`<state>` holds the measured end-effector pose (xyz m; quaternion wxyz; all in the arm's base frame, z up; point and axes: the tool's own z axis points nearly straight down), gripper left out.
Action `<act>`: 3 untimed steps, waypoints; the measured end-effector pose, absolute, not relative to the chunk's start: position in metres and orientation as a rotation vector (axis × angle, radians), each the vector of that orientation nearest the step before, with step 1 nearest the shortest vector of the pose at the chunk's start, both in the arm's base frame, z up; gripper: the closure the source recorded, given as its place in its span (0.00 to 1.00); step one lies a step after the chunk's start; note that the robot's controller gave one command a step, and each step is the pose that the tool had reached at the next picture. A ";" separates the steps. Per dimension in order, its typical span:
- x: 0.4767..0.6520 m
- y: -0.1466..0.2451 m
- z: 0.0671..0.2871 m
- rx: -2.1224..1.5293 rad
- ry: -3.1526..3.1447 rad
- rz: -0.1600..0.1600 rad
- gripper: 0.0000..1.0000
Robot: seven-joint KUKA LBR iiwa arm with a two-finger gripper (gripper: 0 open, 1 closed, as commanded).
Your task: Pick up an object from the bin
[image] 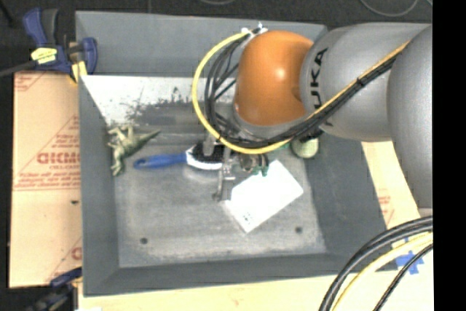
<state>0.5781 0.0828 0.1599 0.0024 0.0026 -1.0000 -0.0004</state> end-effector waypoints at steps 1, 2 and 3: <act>0.580 0.082 0.165 0.005 -3.145 -0.003 0.00; 0.630 0.127 0.105 0.134 -3.151 -0.001 0.00; 0.637 0.074 0.113 0.245 -3.135 0.000 0.00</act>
Offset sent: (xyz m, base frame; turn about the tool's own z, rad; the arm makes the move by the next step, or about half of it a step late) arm 0.0694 0.0660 -0.0899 -0.1204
